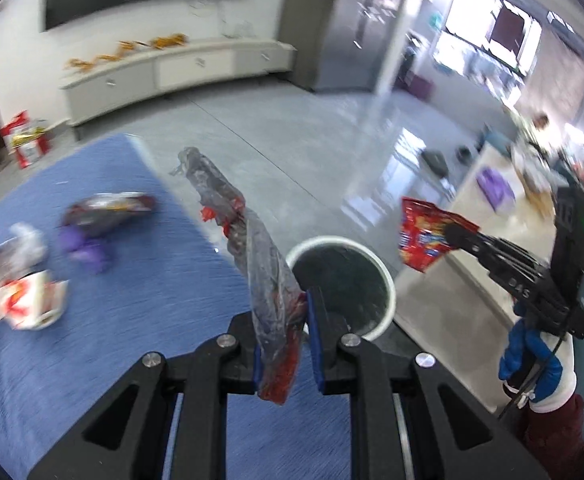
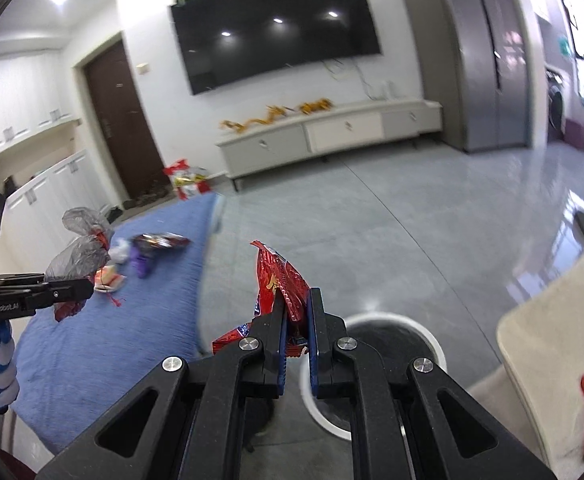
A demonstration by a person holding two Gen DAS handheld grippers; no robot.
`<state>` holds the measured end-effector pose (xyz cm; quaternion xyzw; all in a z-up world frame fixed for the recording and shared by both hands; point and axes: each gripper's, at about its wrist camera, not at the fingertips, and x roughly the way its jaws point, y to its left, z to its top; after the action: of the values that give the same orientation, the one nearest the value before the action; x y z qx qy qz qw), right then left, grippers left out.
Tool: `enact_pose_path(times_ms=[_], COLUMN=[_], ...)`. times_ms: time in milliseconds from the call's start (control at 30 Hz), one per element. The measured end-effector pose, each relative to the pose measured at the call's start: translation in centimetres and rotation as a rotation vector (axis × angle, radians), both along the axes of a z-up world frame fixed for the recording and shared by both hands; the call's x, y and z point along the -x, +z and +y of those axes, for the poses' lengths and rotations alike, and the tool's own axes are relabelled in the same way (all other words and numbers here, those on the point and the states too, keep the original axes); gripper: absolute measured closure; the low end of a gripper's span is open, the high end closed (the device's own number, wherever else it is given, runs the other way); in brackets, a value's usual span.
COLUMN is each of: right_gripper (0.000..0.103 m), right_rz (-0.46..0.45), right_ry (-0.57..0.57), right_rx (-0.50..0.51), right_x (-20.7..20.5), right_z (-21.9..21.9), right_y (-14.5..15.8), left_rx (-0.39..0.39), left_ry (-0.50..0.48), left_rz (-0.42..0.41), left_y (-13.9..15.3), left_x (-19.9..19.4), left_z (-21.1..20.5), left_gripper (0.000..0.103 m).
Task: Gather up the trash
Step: 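Carry both bags to the bin and open both tools to drop them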
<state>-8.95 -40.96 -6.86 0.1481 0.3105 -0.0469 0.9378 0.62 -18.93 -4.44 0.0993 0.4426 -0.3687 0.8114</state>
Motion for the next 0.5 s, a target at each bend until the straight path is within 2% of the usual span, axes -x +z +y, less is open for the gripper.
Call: enact_pose_path(times_ms=[200,500], right_gripper=[0.094,0.092], right_rz=[0.096,0.218], right_ry=[-0.070,-0.116], right_rx=[-0.087,-0.131], right_x=[-1.7,-5.5], right_z=[-4.1,-6.6], right_y=[-5.5,-11.9], left_rx=[-0.079,-0.078], left_ry=[-0.095,-0.133], left_rz=[0.087,0.219], left_y=[-4.3,-8.6], left_x=[-2.1,-5.3], left_z=[-7.2,-14.1], left_gripper=[0.086,0.085])
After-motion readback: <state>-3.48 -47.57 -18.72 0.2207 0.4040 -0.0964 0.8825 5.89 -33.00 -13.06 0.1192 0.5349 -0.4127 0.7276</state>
